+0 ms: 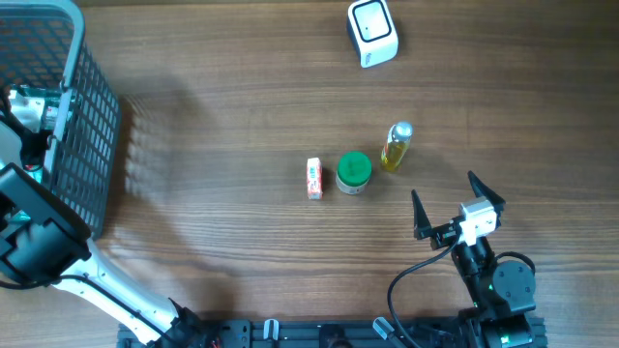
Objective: Scan the item barcode
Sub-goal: 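Reach the left gripper into the basket and grasp the glove bag bundle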
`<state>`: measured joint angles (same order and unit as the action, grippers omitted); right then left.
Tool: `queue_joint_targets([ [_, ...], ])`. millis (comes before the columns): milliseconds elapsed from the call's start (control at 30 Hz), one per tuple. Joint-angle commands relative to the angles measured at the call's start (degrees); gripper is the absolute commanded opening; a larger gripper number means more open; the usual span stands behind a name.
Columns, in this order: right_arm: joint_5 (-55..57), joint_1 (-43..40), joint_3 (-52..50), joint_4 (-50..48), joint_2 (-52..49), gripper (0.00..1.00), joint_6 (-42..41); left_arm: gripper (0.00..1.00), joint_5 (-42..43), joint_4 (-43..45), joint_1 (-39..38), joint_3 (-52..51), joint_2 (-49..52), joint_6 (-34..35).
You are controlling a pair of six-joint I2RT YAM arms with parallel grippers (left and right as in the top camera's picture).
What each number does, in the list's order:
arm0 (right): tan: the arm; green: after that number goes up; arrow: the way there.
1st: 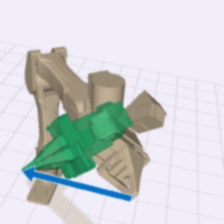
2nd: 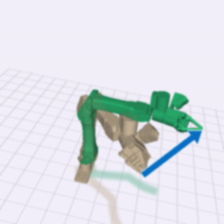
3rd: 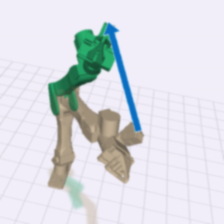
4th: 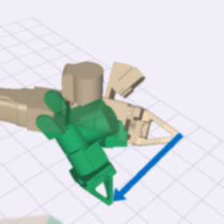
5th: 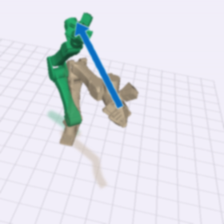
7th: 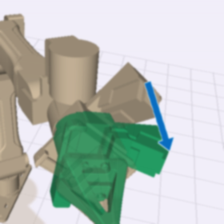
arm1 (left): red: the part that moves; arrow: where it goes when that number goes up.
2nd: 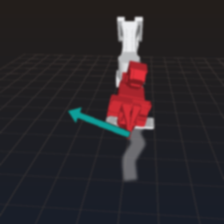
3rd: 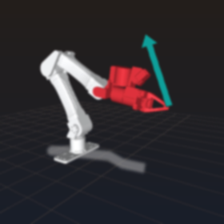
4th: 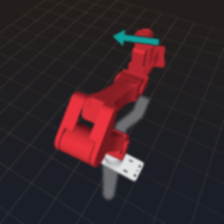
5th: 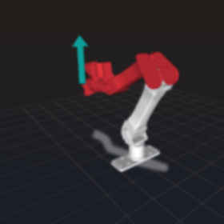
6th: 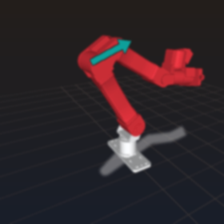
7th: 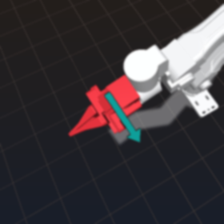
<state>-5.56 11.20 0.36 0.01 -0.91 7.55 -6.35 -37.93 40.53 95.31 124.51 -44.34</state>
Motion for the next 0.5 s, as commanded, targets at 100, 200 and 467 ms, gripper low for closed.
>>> queue_joint_targets([
  [100,0.15,-0.04,-0.07,-0.26,0.26,1.0,-0.07,0.04,-0.35,-1.75,0.63,-1.66,1.05,3.5],
  [200,0.15,-0.04,-0.07,-0.26,0.26,0.99,-0.07,0.04,-0.37,0.09,-0.66,-1.64,-2.71,7.48],
  [467,0.15,-0.04,-0.07,-0.26,0.26,1.0,-0.07,0.04,-0.39,12.85,-5.81,-1.42,-30.12,16.57],
])
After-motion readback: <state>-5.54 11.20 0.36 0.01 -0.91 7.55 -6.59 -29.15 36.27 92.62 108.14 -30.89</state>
